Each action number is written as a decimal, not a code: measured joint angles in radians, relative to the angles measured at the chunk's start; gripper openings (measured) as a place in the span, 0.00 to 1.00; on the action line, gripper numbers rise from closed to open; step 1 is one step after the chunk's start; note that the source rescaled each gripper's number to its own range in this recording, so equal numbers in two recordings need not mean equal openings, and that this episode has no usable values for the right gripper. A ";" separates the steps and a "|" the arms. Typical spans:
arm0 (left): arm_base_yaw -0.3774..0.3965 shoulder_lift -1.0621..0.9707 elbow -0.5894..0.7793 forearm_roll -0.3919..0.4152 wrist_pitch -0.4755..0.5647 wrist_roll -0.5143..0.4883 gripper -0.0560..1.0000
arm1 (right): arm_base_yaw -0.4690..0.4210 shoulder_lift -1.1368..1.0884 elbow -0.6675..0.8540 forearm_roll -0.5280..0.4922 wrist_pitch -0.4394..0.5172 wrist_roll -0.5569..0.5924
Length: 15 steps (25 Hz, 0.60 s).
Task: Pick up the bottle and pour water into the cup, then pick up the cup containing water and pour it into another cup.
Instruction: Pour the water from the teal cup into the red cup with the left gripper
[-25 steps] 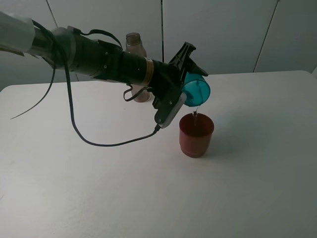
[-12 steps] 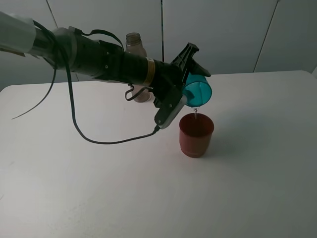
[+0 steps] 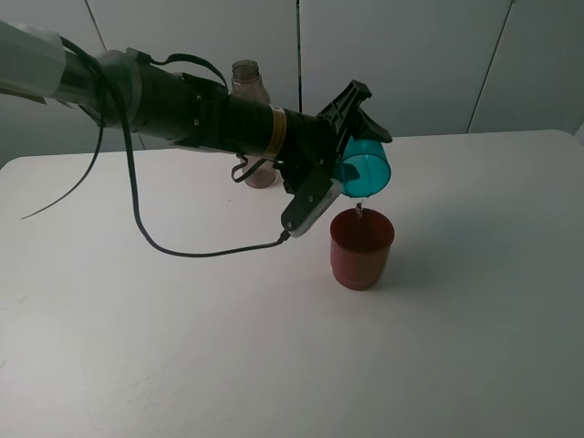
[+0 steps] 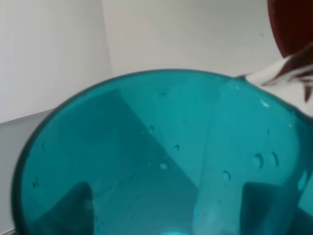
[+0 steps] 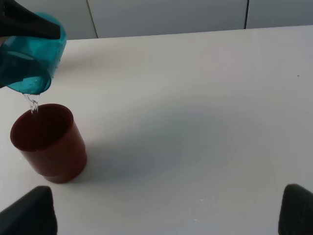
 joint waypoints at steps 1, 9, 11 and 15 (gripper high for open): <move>0.000 0.000 0.000 -0.002 0.000 0.019 0.08 | 0.000 0.000 0.000 0.000 0.000 0.000; -0.001 0.000 0.000 -0.011 -0.030 0.084 0.08 | 0.000 0.000 0.000 0.000 0.000 0.000; -0.001 0.000 0.000 -0.011 -0.036 0.091 0.08 | 0.000 0.000 0.000 0.000 0.000 0.000; -0.001 0.000 0.000 -0.011 -0.047 0.112 0.08 | 0.000 0.000 0.000 0.000 0.000 0.000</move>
